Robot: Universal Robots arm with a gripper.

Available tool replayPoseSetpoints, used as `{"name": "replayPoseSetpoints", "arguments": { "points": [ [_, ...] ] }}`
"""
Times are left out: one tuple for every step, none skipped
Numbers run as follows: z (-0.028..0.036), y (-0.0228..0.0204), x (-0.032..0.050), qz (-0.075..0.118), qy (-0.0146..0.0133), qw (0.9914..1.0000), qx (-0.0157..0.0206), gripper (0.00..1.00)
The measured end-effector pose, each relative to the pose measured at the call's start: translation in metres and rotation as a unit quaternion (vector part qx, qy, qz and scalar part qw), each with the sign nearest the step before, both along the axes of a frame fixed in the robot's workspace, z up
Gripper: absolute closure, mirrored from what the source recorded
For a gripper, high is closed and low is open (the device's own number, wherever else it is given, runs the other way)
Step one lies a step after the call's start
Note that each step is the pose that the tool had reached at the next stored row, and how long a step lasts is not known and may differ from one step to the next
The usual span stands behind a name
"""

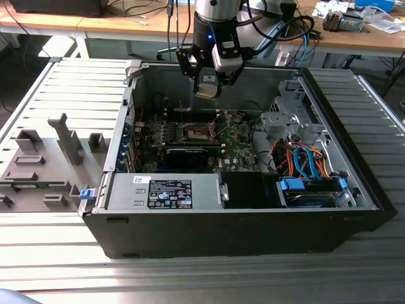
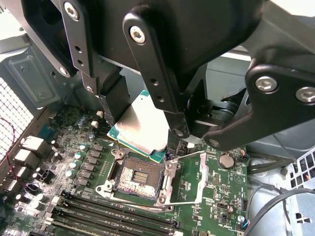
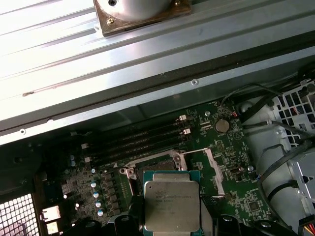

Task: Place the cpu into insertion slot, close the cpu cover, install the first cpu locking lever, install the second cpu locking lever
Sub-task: 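Place the cpu into insertion slot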

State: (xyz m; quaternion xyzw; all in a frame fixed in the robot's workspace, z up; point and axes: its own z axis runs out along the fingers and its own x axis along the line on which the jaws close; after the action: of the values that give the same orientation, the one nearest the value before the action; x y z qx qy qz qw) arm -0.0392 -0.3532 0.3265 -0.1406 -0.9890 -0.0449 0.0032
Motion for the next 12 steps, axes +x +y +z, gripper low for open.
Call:
{"name": "replayPoseSetpoints", "arguments": {
  "points": [
    [0.0,0.0,0.0,-0.001,0.0,1.0,0.0,0.46],
    [-0.0001,0.0,0.0,-0.002,0.0,1.0,0.0,0.46],
    [-0.0001,0.0,0.0,-0.002,0.0,1.0,0.0,0.46],
    [-0.0001,0.0,0.0,-0.003,0.0,1.0,0.0,0.46],
    [-0.0001,0.0,0.0,-0.003,0.0,1.0,0.0,0.46],
    [-0.0001,0.0,0.0,-0.004,0.0,0.99999,0.0,0.46],
    [-0.0001,0.0,0.0,-0.004,0.0,0.99999,0.0,0.46],
    [-0.0001,0.0,0.0,-0.005,0.0,0.99999,0.0,0.46],
    [-0.0002,0.0,0.0,-0.005,0.0,0.99999,0.0,0.46],
    [-0.0002,0.0,0.0,-0.006,0.0,0.99998,0.0,0.46],
    [-0.0002,0.0,0.0,-0.007,0.0,0.99998,0.0,0.46],
    [-0.0002,0.0,0.0,-0.007,0.0,0.99997,0.0,0.46]
  ]
}}
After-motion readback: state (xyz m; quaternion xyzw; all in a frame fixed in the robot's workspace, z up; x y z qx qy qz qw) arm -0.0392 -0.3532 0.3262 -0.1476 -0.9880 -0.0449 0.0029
